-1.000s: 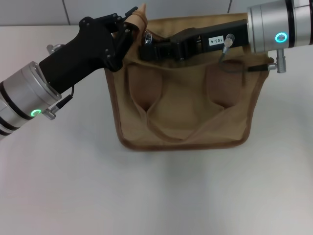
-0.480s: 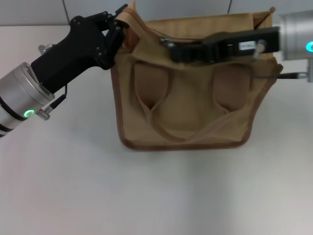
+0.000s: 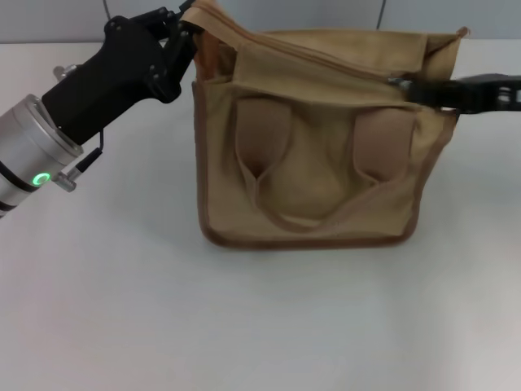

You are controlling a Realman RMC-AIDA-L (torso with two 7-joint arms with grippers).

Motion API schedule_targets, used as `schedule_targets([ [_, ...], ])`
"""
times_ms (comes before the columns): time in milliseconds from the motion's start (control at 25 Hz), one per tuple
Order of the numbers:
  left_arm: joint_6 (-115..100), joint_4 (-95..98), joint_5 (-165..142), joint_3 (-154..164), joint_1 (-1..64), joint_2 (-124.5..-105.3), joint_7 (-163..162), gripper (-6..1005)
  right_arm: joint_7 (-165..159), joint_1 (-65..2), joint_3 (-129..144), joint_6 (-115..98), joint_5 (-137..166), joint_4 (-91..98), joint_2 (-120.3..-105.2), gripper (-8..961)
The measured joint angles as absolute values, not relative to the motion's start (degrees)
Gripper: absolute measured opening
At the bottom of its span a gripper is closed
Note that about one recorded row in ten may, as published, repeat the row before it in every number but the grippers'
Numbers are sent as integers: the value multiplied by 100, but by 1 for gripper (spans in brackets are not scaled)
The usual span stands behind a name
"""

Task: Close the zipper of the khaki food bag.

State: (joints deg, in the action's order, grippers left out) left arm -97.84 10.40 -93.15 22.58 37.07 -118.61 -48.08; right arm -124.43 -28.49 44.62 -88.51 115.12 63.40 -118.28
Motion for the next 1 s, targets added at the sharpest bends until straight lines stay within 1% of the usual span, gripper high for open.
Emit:
schedule_targets([
  [120, -9768, 1048, -9274, 2257, 3717, -11863, -4813, 71, -12395, -2615, 3890, -9081, 11531, 6551, -11833, 5],
  [400, -9686, 1050, -9243, 2257, 3758, -11864, -4816, 76, -11943, -2563, 3245, -9798, 10952, 6246, -11822, 2],
  [600, -9623, 1046, -9243, 2258, 3746, -11873, -4817, 79, -10572, -2444, 3088, -10874, 9835, 5233, -11641, 63],
  [680, -9620, 1043, -9237, 2258, 3731, -11873, -4825, 81, -9946, -2428, 3092, -11374, 9719, 4764, -11561, 126],
  [800, -9618, 1044, -9233, 2258, 3716, -11871, -4868, 83, -9034, -2417, 3149, -11789, 9752, 4212, -11486, 220],
  [840, -9617, 1046, -9233, 2259, 3711, -11870, -4891, 84, -8632, -2397, 3181, -11869, 9821, 4025, -11473, 251],
  [1000, -9615, 1046, -9233, 2259, 3700, -11865, -4955, 87, -7666, -2344, 3219, -12004, 10289, 3633, -11487, 440],
])
